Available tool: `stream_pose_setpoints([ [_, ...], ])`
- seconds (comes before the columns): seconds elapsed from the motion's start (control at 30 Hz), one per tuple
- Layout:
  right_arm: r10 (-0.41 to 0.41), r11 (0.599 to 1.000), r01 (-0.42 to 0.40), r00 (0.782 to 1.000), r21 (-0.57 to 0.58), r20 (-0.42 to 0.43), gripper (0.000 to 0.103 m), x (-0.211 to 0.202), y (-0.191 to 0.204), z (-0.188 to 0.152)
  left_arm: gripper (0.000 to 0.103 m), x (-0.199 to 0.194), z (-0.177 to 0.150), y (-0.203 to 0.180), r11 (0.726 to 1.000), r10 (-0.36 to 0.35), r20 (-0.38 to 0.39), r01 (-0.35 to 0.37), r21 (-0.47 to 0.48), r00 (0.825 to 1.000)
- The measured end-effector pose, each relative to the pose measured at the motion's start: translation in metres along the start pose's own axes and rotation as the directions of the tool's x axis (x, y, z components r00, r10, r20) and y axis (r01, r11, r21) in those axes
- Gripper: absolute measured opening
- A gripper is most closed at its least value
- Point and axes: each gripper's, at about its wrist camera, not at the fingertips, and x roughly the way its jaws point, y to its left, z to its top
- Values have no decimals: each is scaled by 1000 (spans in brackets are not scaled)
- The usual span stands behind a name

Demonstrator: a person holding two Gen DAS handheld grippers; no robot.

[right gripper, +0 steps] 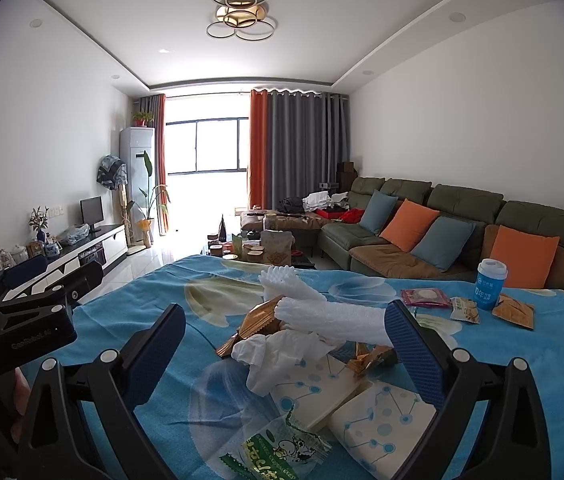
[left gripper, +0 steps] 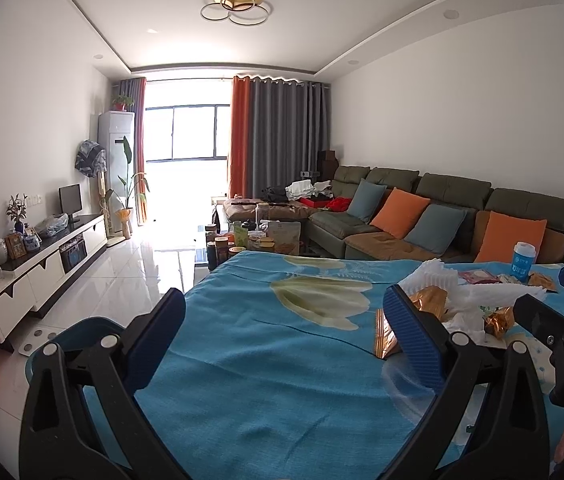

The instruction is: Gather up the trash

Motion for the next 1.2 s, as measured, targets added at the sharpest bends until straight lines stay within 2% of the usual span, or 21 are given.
stream_pose_setpoints([
  [1.2, -8, 1000, 8, 1000, 15, 21, 96, 3, -5, 2, 97, -7, 0, -1, 999, -36, 33, 36, -6, 999],
])
